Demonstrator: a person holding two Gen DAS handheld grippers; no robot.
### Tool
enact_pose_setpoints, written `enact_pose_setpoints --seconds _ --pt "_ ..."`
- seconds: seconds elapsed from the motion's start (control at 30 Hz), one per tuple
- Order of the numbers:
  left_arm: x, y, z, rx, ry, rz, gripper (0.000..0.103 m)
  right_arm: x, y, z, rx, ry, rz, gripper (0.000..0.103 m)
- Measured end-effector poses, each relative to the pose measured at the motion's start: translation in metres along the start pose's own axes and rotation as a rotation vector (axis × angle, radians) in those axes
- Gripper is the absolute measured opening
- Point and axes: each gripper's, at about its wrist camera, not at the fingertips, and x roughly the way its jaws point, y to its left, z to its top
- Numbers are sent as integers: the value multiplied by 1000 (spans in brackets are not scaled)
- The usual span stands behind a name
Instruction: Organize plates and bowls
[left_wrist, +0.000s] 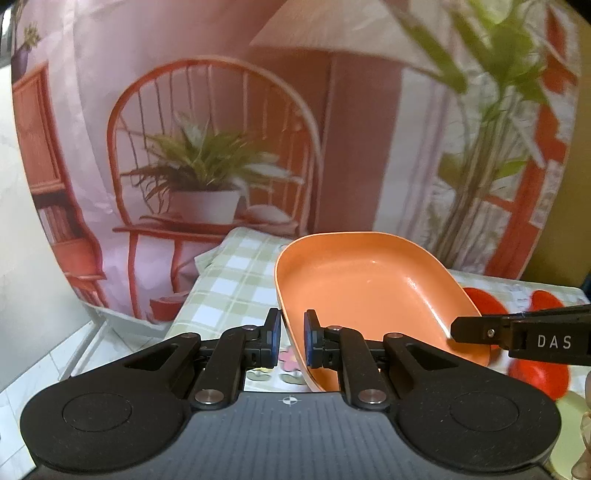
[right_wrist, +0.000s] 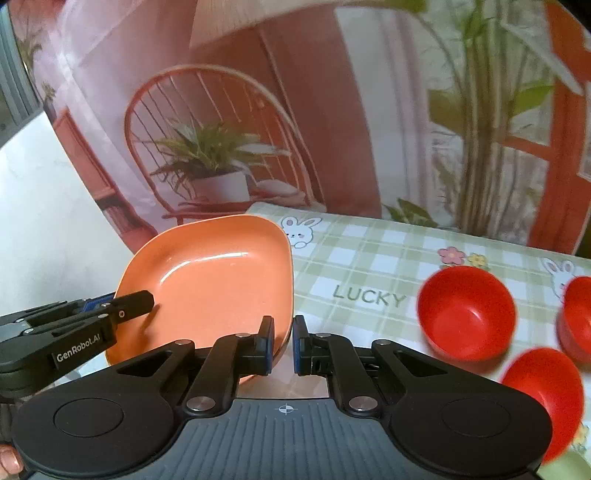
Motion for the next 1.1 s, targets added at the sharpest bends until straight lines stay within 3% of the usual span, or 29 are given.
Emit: enact_pose_setpoints --seconds 0.37,0.87,1.1 --pt "-59 -67 -21 37 -47 -9 14 -82 -37 -43 6 -59 15 10" --pt "-53 -105 -76 13 57 -137 14 -117 -87 -119 98 -25 -35 11" --pt "-48 -116 -95 30 91 -161 14 -116 -99 -146 131 7 -50 12"
